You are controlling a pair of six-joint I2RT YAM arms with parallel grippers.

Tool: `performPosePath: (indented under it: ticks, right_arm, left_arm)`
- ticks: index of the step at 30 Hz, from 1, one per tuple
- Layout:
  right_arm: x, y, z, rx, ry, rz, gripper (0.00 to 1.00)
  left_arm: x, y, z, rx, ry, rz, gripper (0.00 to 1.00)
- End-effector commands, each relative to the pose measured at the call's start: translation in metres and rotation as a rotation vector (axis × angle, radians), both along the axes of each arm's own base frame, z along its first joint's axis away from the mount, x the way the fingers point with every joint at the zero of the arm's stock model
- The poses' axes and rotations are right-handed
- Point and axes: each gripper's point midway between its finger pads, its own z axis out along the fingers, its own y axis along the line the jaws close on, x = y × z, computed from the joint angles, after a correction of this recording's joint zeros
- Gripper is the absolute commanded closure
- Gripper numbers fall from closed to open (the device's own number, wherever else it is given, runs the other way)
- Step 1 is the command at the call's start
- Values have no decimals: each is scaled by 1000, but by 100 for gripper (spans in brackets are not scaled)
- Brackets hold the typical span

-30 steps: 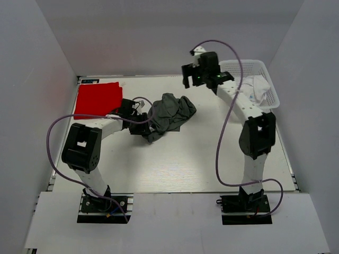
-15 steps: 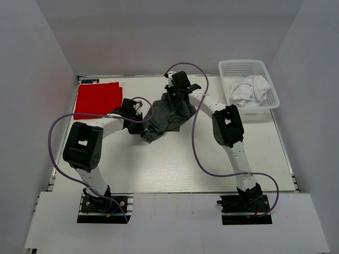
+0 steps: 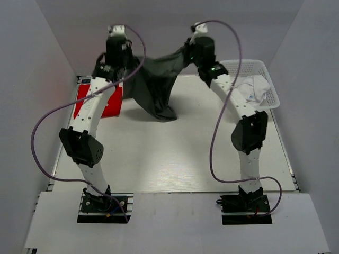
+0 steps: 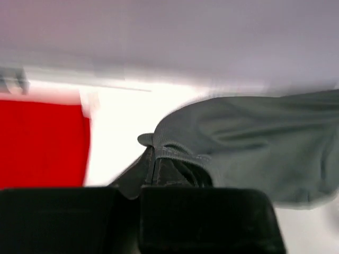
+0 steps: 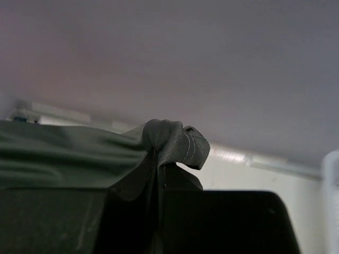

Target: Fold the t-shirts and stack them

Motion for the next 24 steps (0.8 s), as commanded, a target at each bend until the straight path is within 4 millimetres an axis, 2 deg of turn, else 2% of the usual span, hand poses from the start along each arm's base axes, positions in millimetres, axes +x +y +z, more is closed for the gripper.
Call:
performPosePath:
  ticks: [1, 2, 3, 4, 6, 7, 8, 9, 10, 11, 12, 13, 14, 15, 16, 17, 18, 19, 22, 23, 24]
  right_arm:
    - [-20, -71, 197, 233, -413, -147, 100]
    - [-25, -79, 210, 236, -438, -153, 100]
    - [-42, -93, 235, 252, -481, -163, 100]
    - [-47, -102, 244, 251, -505, -177, 100]
    - [-63, -117, 246, 224, -506, -173, 100]
    - [-67, -118, 243, 211, -506, -170, 100]
    - [-82, -124, 251, 209, -519, -159, 100]
    - [-79, -119, 208, 159, -437, -122, 100]
    - [-81, -115, 192, 148, -407, -102, 100]
    - [-88, -118, 167, 122, -358, -98, 100]
    - [-87, -116, 123, 91, -274, -84, 100]
    - [-105, -122, 103, 78, -234, -85, 100]
    - [-109, -126, 84, 69, -199, -99, 100]
    - [-115, -128, 67, 79, -161, -107, 100]
    - [-133, -138, 10, 44, -56, -134, 99]
    - [-141, -141, -8, 62, -9, -152, 97]
    - [-148, -144, -28, 83, 45, -174, 93]
    - [-167, -151, -69, 91, 137, -204, 84]
    - [-206, -160, -139, 70, 367, -238, 70]
    - [-211, -162, -142, 74, 389, -252, 68]
    - [-222, -167, -155, 51, 455, -273, 66]
  left_arm:
    - [-1, 38, 141, 58, -268, 140, 100]
    - [-4, 42, 153, 83, -283, 142, 100]
    - [-7, 44, 167, 87, -316, 140, 100]
    - [-16, 45, 174, 88, -330, 129, 100]
    - [-30, 47, 184, 78, -378, 122, 100]
    - [-52, 46, 168, 80, -354, 93, 100]
    - [-60, 48, 173, 63, -402, 97, 100]
    - [-72, 44, 166, 56, -405, 67, 100]
    - [-93, 41, 140, 54, -371, 14, 100]
    - [-102, 35, 131, 13, -369, -17, 100]
    - [-109, 26, 82, 4, -269, -71, 100]
    - [-119, 23, 65, -20, -238, -94, 100]
    - [-129, 17, 47, -46, -200, -127, 100]
    - [-149, 11, 3, -101, -108, -156, 100]
    - [-158, 7, -18, -140, -67, -167, 93]
    - [-168, 2, -41, -179, -18, -180, 88]
    - [-186, -6, -85, -258, 78, -190, 77]
    - [-195, -17, -102, -285, 121, -234, 63]
    - [-225, -37, -143, -344, 309, -310, 15]
    - [-233, -44, -148, -366, 337, -339, 1]
    - [-238, -48, -152, -368, 354, -356, 0]
